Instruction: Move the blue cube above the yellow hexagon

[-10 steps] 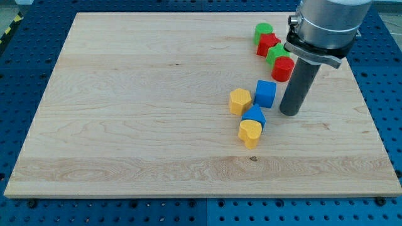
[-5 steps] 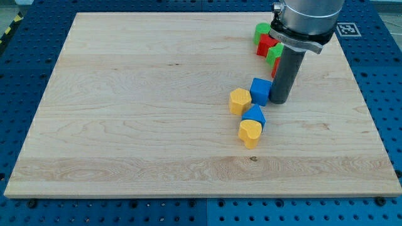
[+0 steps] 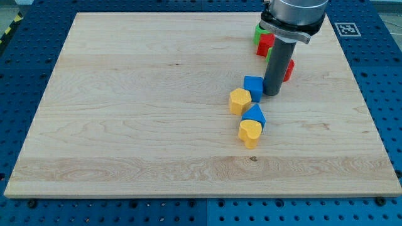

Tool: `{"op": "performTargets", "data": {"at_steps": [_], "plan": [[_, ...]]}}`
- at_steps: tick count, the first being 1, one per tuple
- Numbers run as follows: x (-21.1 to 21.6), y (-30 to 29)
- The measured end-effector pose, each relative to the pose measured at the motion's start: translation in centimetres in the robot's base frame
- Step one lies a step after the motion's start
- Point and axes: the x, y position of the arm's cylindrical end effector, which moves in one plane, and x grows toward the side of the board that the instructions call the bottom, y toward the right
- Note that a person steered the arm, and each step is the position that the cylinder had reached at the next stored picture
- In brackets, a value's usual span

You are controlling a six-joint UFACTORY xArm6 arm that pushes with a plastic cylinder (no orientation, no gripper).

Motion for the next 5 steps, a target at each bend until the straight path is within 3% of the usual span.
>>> {"op": "performTargets", "data": {"at_steps": [5], "plan": [[-0.33,-0.42]]}}
